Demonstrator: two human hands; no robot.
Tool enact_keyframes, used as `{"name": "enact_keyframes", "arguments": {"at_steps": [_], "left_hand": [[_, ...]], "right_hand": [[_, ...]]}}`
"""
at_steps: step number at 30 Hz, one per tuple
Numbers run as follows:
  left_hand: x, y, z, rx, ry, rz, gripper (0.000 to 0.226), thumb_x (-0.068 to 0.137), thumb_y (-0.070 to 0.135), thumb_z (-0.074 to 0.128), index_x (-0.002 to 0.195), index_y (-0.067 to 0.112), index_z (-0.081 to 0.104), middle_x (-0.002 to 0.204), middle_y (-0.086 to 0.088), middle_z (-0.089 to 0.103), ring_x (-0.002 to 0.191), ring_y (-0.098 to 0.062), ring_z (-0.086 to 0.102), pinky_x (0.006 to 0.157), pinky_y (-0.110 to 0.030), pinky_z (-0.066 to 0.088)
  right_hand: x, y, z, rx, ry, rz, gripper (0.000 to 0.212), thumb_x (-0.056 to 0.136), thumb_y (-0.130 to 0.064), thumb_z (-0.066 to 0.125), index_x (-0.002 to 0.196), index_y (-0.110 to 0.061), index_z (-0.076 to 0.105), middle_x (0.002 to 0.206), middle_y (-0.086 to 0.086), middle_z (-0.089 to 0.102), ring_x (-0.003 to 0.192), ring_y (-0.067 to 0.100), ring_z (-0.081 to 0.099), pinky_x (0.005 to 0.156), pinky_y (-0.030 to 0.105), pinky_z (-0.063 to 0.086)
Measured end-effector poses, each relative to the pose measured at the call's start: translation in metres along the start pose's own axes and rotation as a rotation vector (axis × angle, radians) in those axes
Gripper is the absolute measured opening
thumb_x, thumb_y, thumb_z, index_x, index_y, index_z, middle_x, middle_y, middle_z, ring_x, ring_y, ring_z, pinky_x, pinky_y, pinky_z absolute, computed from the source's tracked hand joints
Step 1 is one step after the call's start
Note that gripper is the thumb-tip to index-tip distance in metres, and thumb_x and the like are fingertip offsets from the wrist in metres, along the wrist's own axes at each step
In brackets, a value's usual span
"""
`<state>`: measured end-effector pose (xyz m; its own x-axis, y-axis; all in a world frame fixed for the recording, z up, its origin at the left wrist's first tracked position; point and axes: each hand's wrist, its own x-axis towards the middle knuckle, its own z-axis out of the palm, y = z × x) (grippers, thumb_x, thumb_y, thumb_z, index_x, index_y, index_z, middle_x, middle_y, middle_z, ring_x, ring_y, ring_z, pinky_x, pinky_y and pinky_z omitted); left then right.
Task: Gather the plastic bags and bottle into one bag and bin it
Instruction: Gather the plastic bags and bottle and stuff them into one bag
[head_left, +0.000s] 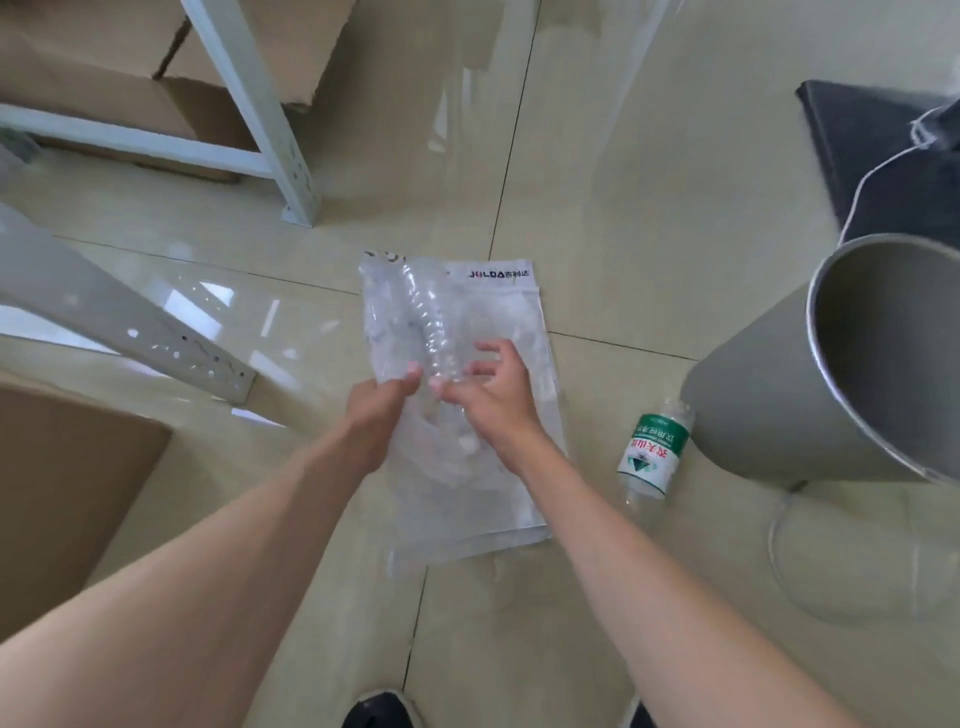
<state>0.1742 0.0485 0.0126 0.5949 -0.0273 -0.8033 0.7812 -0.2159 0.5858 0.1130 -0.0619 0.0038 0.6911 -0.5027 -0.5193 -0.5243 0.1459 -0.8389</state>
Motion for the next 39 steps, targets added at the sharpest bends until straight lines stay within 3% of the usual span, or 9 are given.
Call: {"name": "enact_keyframes", "arguments": {"at_steps": [3,9,14,16,20,24,29,35,39], "left_hand": [[-0.013,0.006,0.004,-0.047,-0.049,-0.058,0.113,0.041,0.087,0.067,0.124,0.011,0.061,0.113,-0.011,0.069,0.103,-0.031,0.067,0.094,-0.047,0.053],[-0.009,-0.009,-0.011,-0.035,0.200,-0.049,0.095,0.049,0.050,0.086,0.124,0.000,0.054,0.113,-0.006,0.061,0.098,-0.027,0.060,0.089,-0.036,0.051],[0.009,-0.012,-0.014,0.005,0.255,-0.083,0.084,0.061,0.039,0.081,0.131,0.004,0.049,0.113,-0.006,0.053,0.095,-0.027,0.052,0.081,-0.033,0.046],[0.015,-0.019,-0.013,0.021,0.275,-0.064,0.085,0.064,0.037,0.080,0.133,0.003,0.047,0.112,-0.005,0.049,0.095,-0.025,0.049,0.079,-0.032,0.042],[0.016,-0.033,-0.012,0.105,0.297,0.001,0.078,0.070,0.032,0.080,0.135,0.005,0.045,0.110,-0.005,0.050,0.093,-0.022,0.047,0.078,-0.029,0.038],[0.010,-0.038,-0.004,0.168,0.218,0.026,0.053,0.070,0.034,0.085,0.113,0.014,0.060,0.096,-0.005,0.058,0.086,-0.023,0.056,0.076,-0.029,0.043],[0.006,-0.035,0.017,0.182,0.087,0.058,0.048,0.068,0.047,0.083,0.098,0.019,0.059,0.083,0.002,0.061,0.075,-0.017,0.061,0.068,-0.025,0.047],[0.010,-0.057,0.025,0.211,0.137,0.009,0.120,0.016,0.053,0.095,0.120,0.010,0.054,0.109,-0.003,0.069,0.091,-0.022,0.068,0.080,-0.034,0.057],[0.019,-0.072,0.018,0.207,0.144,-0.057,0.110,0.012,0.050,0.095,0.111,0.014,0.063,0.099,-0.003,0.072,0.088,-0.026,0.071,0.079,-0.041,0.060]], "right_hand": [[-0.021,0.005,0.010,0.005,0.006,0.046,0.051,0.067,-0.020,0.087,0.109,-0.013,0.059,0.110,0.004,0.064,0.099,0.017,0.065,0.074,0.019,0.053],[-0.033,-0.001,-0.005,-0.006,-0.258,0.146,0.033,0.085,-0.009,0.052,0.107,-0.016,0.077,0.116,-0.003,0.070,0.098,0.000,0.058,0.078,0.017,0.041],[-0.022,0.040,-0.058,-0.325,0.795,0.242,0.026,0.075,-0.002,0.058,0.100,-0.002,0.063,0.114,0.020,0.060,0.107,0.039,0.056,0.092,0.043,0.045],[-0.018,0.063,-0.088,-0.411,0.922,0.457,0.051,0.069,-0.009,0.069,0.115,0.000,0.050,0.125,0.024,0.050,0.116,0.041,0.047,0.096,0.044,0.037],[-0.013,0.100,-0.125,-0.451,0.819,0.635,0.072,0.069,-0.016,0.078,0.127,-0.003,0.038,0.131,0.024,0.048,0.121,0.040,0.049,0.097,0.044,0.041],[-0.018,0.092,-0.107,-0.163,0.737,0.234,0.055,0.071,-0.026,0.077,0.116,-0.010,0.050,0.112,0.014,0.063,0.090,0.030,0.066,0.068,0.033,0.052],[-0.018,0.065,-0.025,-0.066,0.143,0.065,0.057,0.088,-0.042,0.066,0.136,-0.017,0.048,0.126,0.000,0.037,0.110,0.016,0.055,0.089,0.023,0.044],[-0.004,0.074,-0.007,-0.399,0.055,0.230,0.047,0.102,-0.037,0.031,0.146,-0.026,0.043,0.144,0.001,0.036,0.133,0.026,0.034,0.113,0.042,0.023],[-0.003,0.082,-0.010,-0.527,-0.003,0.183,0.039,0.101,-0.042,0.036,0.132,-0.026,0.053,0.137,0.006,0.049,0.132,0.029,0.042,0.107,0.047,0.025]]}}
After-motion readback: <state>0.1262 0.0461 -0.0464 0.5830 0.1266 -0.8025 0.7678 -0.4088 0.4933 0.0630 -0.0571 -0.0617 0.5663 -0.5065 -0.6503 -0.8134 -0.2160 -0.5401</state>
